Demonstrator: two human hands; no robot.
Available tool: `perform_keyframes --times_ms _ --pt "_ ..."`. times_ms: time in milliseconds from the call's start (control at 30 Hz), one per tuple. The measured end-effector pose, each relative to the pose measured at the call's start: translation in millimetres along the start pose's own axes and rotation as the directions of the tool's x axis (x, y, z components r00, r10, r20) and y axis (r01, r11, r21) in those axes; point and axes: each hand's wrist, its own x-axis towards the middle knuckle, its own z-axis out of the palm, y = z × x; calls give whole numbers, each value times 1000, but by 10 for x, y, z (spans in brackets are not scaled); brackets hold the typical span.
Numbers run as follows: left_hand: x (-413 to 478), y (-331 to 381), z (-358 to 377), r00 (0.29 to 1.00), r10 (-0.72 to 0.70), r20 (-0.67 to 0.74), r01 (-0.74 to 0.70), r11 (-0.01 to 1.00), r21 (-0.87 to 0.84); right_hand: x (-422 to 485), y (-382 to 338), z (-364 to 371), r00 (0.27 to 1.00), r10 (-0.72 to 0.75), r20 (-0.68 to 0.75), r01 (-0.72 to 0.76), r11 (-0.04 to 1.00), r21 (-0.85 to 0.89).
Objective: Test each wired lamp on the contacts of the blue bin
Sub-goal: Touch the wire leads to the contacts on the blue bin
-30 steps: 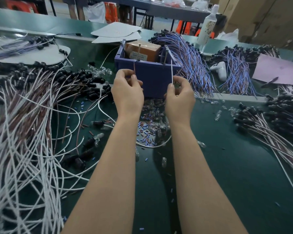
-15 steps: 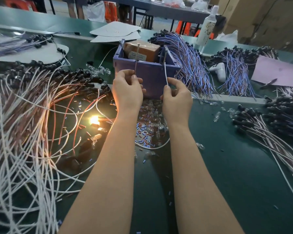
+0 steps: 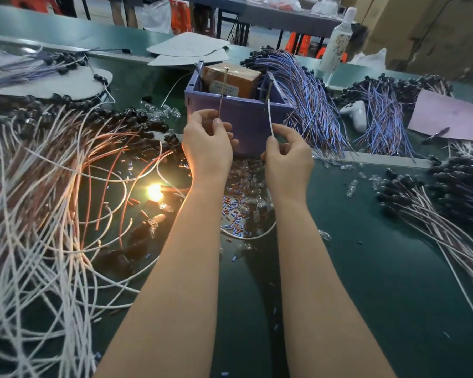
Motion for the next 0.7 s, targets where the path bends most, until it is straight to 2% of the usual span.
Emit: perform_keyframes --times_ms 367,433,467,533,600,633,667,700 --pt "-32 25 -9 999 -21 37 20 999 36 -23 -28 -49 1000 19 16 -18 1000 -25" --pt "-46 63 -19 993 -6 120 -14 987 162 -23 -44 -100 999 53 3 -52 998 -41" --pt "-58 94 -28 977 -6 215 -55 960 275 -17 -50 -137 997 73 -21 -74 995 -62" --pt "-122 155 -34 886 -97 454 -171 841 513 11 -62 -221 991 81 -109 -93 989 -114" --pt "-231 183 -30 769 -233 595 -275 719 638 -14 -127 -328 981 -1 -196 -23 993 -117" --pt "-276 189 -31 753 -255 607 -291 698 654 -52 -167 -371 977 -59 -207 36 993 -113" --pt "-303 208 -45 772 -247 586 -270 706 654 -100 -202 -398 979 -109 -170 87 988 -128" --pt "-304 234 -69 823 -214 526 -218 736 641 -159 -238 -405 987 -142 -79 128 979 -158"
